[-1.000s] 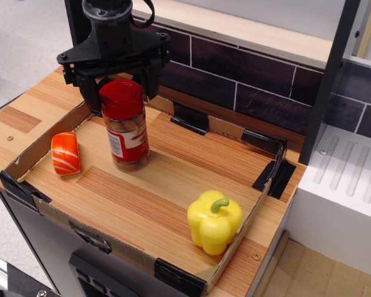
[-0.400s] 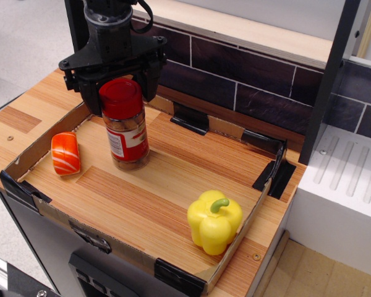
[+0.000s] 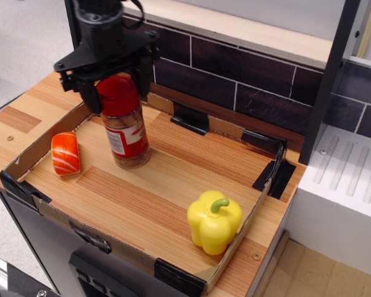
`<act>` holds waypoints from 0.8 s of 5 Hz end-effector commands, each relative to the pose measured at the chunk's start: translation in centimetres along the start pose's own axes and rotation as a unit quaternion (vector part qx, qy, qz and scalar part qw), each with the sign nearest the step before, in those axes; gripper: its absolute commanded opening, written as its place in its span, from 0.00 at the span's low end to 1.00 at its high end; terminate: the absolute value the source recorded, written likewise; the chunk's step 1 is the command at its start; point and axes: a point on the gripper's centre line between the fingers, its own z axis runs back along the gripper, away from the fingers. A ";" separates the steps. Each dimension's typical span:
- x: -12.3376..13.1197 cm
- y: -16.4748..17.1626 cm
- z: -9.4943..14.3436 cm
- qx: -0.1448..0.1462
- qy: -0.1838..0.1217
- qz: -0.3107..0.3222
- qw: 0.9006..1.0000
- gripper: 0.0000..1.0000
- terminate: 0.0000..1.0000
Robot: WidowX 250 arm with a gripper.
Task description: Topple basil bottle
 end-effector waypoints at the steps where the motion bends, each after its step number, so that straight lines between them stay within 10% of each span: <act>1: 2.4 0.1 2.2 -0.011 -0.056 0.195 0.979 0.00 0.00; 4: 2.3 -0.5 1.9 -0.018 -0.198 0.177 0.964 0.00 0.00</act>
